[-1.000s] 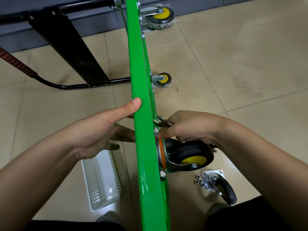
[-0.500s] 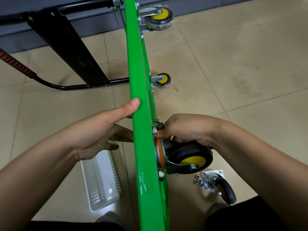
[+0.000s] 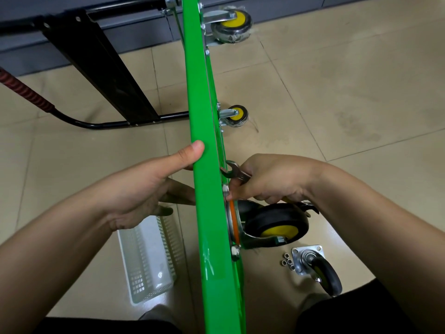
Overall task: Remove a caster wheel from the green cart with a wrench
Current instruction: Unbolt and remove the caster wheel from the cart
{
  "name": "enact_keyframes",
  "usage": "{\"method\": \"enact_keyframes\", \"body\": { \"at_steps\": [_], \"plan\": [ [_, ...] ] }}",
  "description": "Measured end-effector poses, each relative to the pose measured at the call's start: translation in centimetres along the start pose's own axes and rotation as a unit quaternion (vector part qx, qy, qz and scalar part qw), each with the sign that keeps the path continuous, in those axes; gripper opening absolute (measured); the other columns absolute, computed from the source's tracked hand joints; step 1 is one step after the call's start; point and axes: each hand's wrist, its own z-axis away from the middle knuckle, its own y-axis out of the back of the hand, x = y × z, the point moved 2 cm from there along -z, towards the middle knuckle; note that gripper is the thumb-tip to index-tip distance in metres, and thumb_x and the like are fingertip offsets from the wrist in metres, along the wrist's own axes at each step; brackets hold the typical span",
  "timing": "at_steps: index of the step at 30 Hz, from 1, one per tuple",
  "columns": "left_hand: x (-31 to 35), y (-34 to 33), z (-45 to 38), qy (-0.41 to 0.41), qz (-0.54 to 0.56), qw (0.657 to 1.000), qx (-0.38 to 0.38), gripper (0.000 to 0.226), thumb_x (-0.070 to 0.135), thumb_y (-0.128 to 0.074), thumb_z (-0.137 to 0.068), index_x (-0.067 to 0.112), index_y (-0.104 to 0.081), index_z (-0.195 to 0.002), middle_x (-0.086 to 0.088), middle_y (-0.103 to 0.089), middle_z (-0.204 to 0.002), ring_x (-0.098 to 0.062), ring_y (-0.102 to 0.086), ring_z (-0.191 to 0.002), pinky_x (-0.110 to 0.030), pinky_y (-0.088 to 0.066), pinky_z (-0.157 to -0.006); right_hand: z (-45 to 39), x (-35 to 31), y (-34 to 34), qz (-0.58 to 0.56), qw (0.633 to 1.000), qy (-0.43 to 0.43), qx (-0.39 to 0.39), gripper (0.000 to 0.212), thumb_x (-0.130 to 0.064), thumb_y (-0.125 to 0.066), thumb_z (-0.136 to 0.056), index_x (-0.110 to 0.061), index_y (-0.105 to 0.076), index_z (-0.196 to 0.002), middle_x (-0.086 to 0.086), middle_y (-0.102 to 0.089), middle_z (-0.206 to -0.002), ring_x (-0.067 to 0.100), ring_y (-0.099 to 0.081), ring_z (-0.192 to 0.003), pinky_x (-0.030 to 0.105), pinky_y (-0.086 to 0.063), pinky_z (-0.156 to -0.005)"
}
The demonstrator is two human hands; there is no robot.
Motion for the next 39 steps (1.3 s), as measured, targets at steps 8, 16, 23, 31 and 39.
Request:
{"method": "enact_keyframes", "body": {
  "at_steps": [8,16,23,31,39],
  "plan": [
    [0.0,0.0,0.0,-0.006,-0.001,1.0,-0.002,0.052,0.076,-0.049,-0.073,0.044,-0.071,-0.108,-0.009,-0.075,-0.116,-0.025,-0.069,-0.113,-0.062,-0.023,-0.117,0.3,0.0,-0.1,0.006,1.0,0.018,0.023,0.019,-0.023,-0.074,-0.09,-0.012,-0.06,-0.081,-0.001,-0.033,-0.054,0.015,-0.023,-0.05,0.028,-0.015,-0.052],
    [0.0,0.0,0.0,-0.012,-0.002,1.0,-0.001,0.051,0.076,-0.048,-0.074,0.045,-0.071,-0.109,-0.009,-0.075,-0.117,-0.025,-0.069,-0.113,-0.063,-0.023,-0.117,-0.4,0.5,-0.8,-0.039,0.999,-0.019,0.004,0.036,-0.028,-0.066,-0.096,-0.016,-0.05,-0.066,0.0,-0.03,-0.049,0.016,-0.02,-0.046,0.029,-0.013,-0.049],
    [0.1,-0.1,0.0,-0.01,-0.004,1.0,-0.008,0.05,0.076,-0.048,-0.073,0.046,-0.071,-0.107,-0.007,-0.075,-0.115,-0.023,-0.07,-0.112,-0.065,-0.018,-0.118,0.4,0.7,-0.3,-0.014,0.999,0.008,-0.034,0.027,-0.035,-0.064,-0.098,-0.012,-0.057,-0.086,-0.002,-0.03,-0.048,0.013,-0.02,-0.044,0.03,-0.013,-0.048],
    [0.1,-0.1,0.0,-0.008,0.001,1.0,-0.005,0.051,0.076,-0.048,-0.074,0.045,-0.072,-0.107,-0.01,-0.075,-0.116,-0.023,-0.071,-0.111,-0.064,-0.019,-0.118,0.1,0.2,0.0,0.058,0.995,0.072,-0.04,0.028,-0.036,-0.066,-0.096,-0.01,-0.063,-0.086,-0.006,-0.035,-0.049,0.013,-0.026,-0.046,0.026,-0.022,-0.047],
    [0.0,0.0,0.0,-0.015,0.005,1.0,-0.006,0.053,0.075,-0.048,-0.075,0.043,-0.071,-0.111,-0.006,-0.075,-0.116,-0.024,-0.071,-0.111,-0.065,-0.018,-0.117,0.4,-0.2,0.0,0.178,0.977,0.114,-0.008,0.035,-0.043,-0.061,-0.098,-0.009,-0.071,-0.101,0.012,-0.073,-0.093,0.025,-0.061,-0.076,0.038,-0.053,-0.081]
  ]
}}
